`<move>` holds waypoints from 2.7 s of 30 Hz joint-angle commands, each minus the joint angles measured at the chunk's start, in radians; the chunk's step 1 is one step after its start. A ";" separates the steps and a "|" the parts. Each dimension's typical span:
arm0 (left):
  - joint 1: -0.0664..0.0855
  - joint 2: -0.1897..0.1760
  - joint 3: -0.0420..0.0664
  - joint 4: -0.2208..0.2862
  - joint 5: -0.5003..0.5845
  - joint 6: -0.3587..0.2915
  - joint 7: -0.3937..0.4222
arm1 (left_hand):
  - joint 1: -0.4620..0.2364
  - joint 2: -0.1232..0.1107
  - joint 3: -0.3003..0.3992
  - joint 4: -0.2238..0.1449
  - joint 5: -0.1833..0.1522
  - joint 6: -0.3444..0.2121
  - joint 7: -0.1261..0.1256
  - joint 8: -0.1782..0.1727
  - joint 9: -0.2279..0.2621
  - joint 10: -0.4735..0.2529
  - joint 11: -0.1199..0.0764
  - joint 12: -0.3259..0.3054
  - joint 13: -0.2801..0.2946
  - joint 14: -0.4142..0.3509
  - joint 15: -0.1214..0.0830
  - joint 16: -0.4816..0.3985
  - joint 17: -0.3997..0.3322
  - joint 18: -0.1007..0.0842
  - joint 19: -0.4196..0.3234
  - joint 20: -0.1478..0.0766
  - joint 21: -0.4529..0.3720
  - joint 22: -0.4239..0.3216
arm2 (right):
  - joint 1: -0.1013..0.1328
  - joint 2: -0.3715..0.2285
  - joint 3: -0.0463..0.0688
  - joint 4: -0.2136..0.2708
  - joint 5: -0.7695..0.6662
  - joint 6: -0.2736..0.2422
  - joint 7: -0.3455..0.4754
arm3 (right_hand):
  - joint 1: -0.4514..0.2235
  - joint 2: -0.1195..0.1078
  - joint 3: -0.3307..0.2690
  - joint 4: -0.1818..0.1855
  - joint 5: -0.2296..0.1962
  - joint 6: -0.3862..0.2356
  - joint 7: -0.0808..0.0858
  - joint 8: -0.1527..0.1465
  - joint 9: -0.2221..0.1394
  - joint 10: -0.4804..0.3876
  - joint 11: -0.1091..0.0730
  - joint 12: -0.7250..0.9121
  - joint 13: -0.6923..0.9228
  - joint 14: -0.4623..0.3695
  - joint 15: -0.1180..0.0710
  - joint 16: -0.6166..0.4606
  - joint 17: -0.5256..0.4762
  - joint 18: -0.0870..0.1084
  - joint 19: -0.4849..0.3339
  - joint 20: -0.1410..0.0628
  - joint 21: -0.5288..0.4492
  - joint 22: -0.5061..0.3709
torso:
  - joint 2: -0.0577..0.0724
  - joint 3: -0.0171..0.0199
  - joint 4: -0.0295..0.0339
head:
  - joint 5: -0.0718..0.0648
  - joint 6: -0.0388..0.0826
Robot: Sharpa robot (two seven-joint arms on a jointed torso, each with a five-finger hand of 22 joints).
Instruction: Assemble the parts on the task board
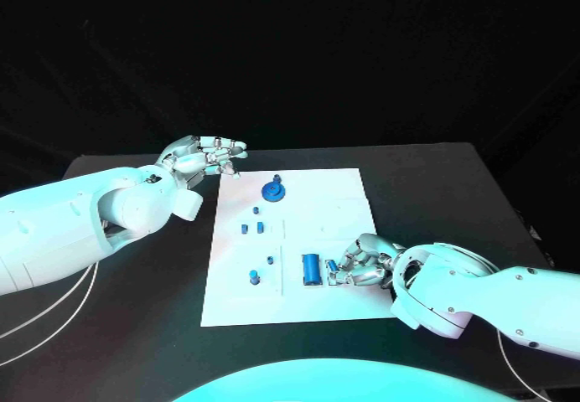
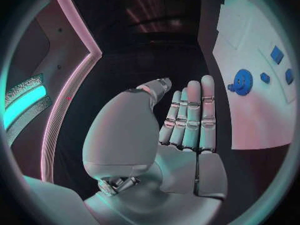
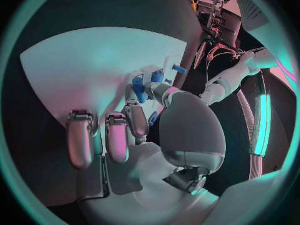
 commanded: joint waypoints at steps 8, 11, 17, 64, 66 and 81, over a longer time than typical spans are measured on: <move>0.001 0.001 0.001 0.003 0.006 0.017 0.003 | -0.001 0.012 0.002 0.007 0.001 -0.005 0.013 0.003 0.001 -0.005 -0.001 0.004 -0.002 -0.006 0.001 0.000 -0.001 0.014 0.002 0.004 -0.006 -0.002 | -0.002 0.011 0.000 -0.007 -0.007 0.018 0.010 | -0.039 0.002 -0.021 0.012 -0.021 0.010 0.002 -0.011 -0.003 0.005 0.002 0.007 0.077 0.087 0.001 0.004 0.185 -0.009 0.073 0.000 -0.006 0.236 | 0.000 -0.0007 0.0002 | 0.003 0.002; 0.001 0.000 0.001 0.003 0.006 0.017 0.003 | -0.001 0.012 0.002 0.007 0.001 -0.005 0.013 0.003 0.001 -0.005 -0.001 0.004 -0.002 -0.006 0.001 0.000 -0.001 0.014 0.002 0.004 -0.006 -0.002 | -0.002 0.014 0.000 -0.009 -0.010 0.019 0.011 | -0.043 0.002 -0.023 0.014 -0.028 0.011 0.002 -0.011 -0.004 0.005 0.002 0.008 0.078 0.087 0.001 0.004 0.185 -0.009 0.073 0.000 -0.007 0.235 | 0.000 -0.0005 -0.0007 | 0.005 0.000; 0.001 0.000 0.001 0.002 0.006 0.017 0.003 | -0.002 0.013 0.001 0.009 0.001 -0.005 0.013 0.004 0.001 -0.006 -0.001 0.005 -0.002 -0.006 0.001 0.001 -0.001 0.014 0.002 0.004 -0.007 -0.002 | -0.002 0.018 0.000 -0.011 -0.013 0.022 0.012 | -0.049 -0.002 -0.029 0.016 -0.039 0.012 0.002 -0.013 -0.004 0.005 0.002 0.008 0.078 0.087 0.002 0.004 0.185 -0.008 0.072 0.000 -0.008 0.235 | 0.000 -0.0006 -0.0009 | 0.006 -0.001; 0.001 0.001 0.001 0.000 0.006 0.018 -0.002 | -0.004 0.017 0.003 0.015 0.002 -0.007 0.013 0.006 0.002 -0.008 -0.001 0.008 -0.002 -0.007 0.002 0.002 -0.001 0.014 0.004 0.004 -0.011 -0.005 | -0.002 0.013 0.000 -0.019 -0.021 0.049 0.043 | 0.044 0.008 -0.101 -0.020 -0.225 0.024 0.002 -0.039 -0.013 0.001 0.003 0.001 0.080 0.087 0.002 0.003 0.183 -0.007 0.070 0.000 -0.016 0.233 | 0.000 0.0003 -0.0007 | 0.010 -0.011; 0.001 0.001 0.001 0.000 0.006 0.018 -0.002 | -0.004 0.017 0.003 0.015 0.002 -0.007 0.013 0.006 0.002 -0.008 -0.001 0.008 -0.002 -0.007 0.002 0.002 -0.001 0.014 0.004 0.004 -0.011 -0.005 | -0.002 0.015 0.000 -0.024 -0.020 0.050 0.044 | 0.041 0.008 -0.103 -0.017 -0.230 0.024 0.003 -0.040 -0.013 0.002 0.003 0.003 0.081 0.087 0.002 0.003 0.184 -0.007 0.070 0.001 -0.016 0.233 | 0.000 0.0005 -0.0001 | 0.010 -0.012; 0.001 0.002 0.001 0.000 0.006 0.018 -0.003 | -0.004 0.017 0.003 0.015 0.002 -0.007 0.013 0.006 0.002 -0.008 -0.001 0.008 -0.002 -0.007 0.002 0.002 -0.001 0.014 0.004 0.004 -0.011 -0.005 | -0.002 0.038 0.000 -0.077 -0.019 0.058 0.062 | 0.085 0.004 -0.104 -0.041 -0.334 0.034 -0.002 -0.040 -0.013 0.006 -0.001 0.012 0.086 0.088 -0.001 0.006 0.191 -0.007 0.069 -0.001 -0.018 0.233 | 0.001 0.0009 -0.0007 | 0.012 -0.023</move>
